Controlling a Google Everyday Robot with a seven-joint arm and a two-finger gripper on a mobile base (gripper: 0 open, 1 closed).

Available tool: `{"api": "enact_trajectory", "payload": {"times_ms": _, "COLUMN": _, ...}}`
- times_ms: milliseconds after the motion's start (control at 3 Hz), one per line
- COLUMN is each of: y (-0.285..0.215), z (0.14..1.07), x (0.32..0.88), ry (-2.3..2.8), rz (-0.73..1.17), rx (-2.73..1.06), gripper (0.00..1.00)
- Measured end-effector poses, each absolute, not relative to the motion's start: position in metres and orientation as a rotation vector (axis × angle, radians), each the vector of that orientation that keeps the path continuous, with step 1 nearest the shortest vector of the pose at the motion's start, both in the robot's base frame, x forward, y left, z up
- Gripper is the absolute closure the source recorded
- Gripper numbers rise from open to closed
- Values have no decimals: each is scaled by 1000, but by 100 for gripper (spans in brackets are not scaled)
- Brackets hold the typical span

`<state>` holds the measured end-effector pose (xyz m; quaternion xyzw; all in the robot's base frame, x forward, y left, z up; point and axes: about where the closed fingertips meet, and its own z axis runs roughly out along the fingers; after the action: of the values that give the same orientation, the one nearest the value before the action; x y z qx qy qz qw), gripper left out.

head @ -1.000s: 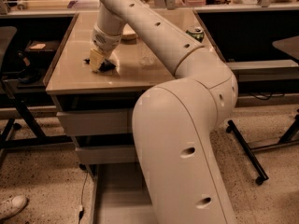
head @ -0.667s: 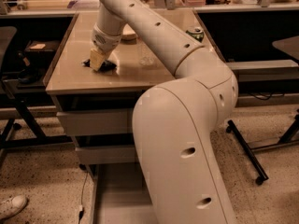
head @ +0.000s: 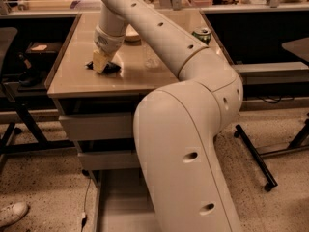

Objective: Place rxbar blueberry into bottom drawer

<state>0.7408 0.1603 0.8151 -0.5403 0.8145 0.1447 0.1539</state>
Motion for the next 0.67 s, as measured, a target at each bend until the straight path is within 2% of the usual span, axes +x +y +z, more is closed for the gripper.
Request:
{"api": "enact_trajectory", "payload": {"times_ms": 333, "y": 160, "z": 819, "x": 741, "ry": 2335, "rz": 415, "rx": -1549, "gripper": 100}}
{"api": "enact_trajectory", "payload": {"times_ms": 667, "y": 156, "z": 822, "x": 722, "ry": 2307, "rz": 492, "rx": -1546, "gripper": 100}}
